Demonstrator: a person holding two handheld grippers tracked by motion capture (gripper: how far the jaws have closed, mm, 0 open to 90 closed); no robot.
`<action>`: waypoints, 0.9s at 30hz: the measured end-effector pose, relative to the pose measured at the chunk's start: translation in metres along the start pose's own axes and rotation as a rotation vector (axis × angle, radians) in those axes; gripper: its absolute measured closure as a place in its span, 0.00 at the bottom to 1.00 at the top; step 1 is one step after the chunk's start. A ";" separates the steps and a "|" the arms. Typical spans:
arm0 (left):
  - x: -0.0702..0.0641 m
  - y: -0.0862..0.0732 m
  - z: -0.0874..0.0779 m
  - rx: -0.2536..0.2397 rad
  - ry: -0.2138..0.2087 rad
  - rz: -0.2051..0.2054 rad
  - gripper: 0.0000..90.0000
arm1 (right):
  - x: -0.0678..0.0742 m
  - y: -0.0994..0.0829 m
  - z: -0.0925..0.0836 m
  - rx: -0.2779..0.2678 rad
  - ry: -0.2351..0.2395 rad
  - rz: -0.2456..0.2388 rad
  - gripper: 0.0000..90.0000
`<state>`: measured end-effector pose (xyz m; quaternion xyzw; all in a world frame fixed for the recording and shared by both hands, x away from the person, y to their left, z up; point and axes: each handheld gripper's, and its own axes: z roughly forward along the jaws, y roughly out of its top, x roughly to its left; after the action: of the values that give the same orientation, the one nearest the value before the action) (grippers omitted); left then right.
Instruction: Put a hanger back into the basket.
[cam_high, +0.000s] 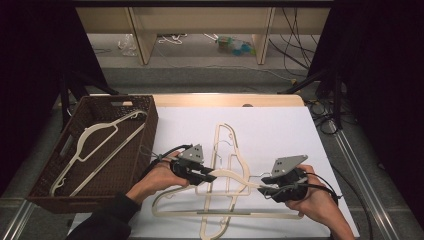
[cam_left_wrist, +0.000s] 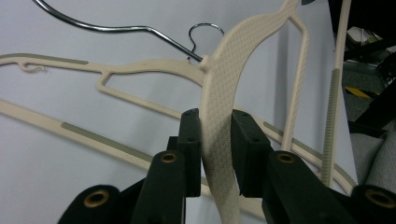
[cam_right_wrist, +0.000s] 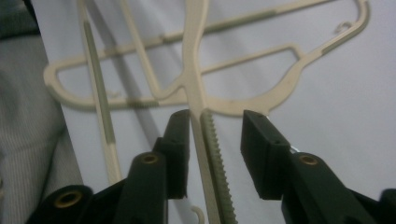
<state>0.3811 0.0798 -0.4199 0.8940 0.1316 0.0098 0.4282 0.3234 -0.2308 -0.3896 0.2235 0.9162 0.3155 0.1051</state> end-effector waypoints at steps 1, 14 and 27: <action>0.000 0.000 -0.002 -0.006 0.004 -0.004 0.84 | 0.000 0.001 -0.003 -0.020 0.000 0.007 0.67; -0.003 0.008 -0.020 -0.092 -0.004 -0.077 0.96 | 0.005 0.011 -0.026 -0.120 -0.044 0.021 0.60; -0.004 0.017 -0.033 -0.121 0.048 -0.111 0.96 | 0.004 0.003 -0.027 -0.130 -0.038 0.052 0.59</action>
<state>0.3765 0.0940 -0.3860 0.8573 0.1904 0.0152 0.4781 0.3118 -0.2411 -0.3666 0.2461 0.8855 0.3727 0.1284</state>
